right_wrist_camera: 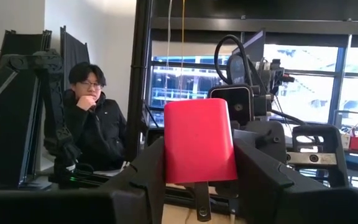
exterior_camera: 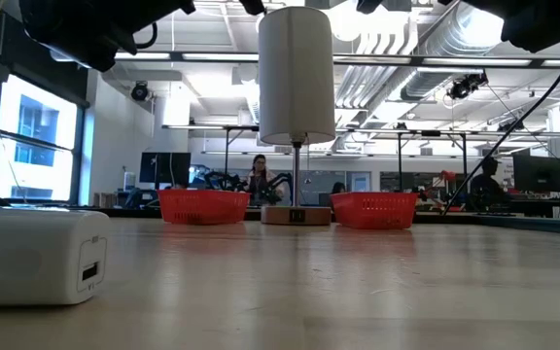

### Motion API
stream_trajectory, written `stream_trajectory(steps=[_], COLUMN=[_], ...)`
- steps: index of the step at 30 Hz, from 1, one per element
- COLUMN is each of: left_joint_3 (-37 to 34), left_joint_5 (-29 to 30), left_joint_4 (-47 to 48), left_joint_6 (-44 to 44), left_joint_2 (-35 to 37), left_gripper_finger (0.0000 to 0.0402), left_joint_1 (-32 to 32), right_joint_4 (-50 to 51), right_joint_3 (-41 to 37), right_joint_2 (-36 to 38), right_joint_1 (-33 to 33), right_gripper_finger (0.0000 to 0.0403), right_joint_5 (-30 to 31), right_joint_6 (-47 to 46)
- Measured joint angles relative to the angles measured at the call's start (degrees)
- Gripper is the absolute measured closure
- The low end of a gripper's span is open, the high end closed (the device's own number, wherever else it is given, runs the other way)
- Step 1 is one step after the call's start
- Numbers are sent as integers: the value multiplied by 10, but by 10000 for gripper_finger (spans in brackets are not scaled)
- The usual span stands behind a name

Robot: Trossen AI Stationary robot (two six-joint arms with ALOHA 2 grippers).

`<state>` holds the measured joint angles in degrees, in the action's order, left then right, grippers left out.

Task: Sort adapters and digital timers
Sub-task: Put the pink charger adapter into the right red bin

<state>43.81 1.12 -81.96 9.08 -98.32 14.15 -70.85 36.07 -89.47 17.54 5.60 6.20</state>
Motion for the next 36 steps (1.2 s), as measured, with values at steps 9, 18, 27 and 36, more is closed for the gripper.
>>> stream_trajectory(steps=[9,18,27,36], left_joint_3=[0,0,0,1], left_joint_5=[4,22,36,44], left_joint_4=[3,3,1,11], left_joint_6=[-3,4,5,2], left_joint_2=[0,0,0,-1], left_gripper_finger=[210,183,168,167], left_joint_1=[0,0,0,-1], right_joint_4=[-2,-4,0,12], right_joint_3=[0,0,0,0], right_joint_2=[0,0,0,-1], right_joint_1=[0,-1,-1,-1], right_gripper_finger=[263,263,263,263], right_joint_5=[15,23,22,16], right_joint_6=[3,9,12,11])
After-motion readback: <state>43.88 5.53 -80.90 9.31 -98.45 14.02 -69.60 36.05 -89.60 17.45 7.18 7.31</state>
